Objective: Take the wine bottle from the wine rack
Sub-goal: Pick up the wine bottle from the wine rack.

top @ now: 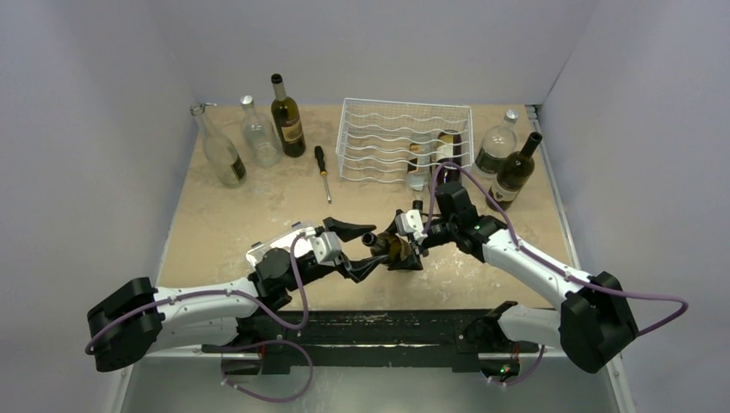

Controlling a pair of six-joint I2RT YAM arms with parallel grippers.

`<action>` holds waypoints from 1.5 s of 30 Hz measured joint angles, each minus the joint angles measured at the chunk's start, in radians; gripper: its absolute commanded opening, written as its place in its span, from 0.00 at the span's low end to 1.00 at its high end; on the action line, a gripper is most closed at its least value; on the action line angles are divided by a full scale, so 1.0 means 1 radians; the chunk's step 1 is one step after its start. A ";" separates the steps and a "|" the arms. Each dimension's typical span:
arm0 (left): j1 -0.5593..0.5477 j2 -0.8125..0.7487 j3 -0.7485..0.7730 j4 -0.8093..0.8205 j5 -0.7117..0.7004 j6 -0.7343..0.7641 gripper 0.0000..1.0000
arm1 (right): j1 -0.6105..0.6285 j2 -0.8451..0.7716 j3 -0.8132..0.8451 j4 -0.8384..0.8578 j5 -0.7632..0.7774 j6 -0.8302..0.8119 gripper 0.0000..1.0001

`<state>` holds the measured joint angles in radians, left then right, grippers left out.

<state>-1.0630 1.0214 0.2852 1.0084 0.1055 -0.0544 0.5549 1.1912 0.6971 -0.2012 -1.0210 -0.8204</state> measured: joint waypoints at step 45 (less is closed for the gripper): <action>-0.004 -0.143 0.133 -0.386 -0.169 -0.090 0.00 | -0.116 -0.140 0.200 -0.355 -0.021 -0.122 0.99</action>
<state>-1.0672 0.8780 0.4179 0.6224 -0.0635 -0.1448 0.4389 1.0508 0.8970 -0.5560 -1.0420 -0.9421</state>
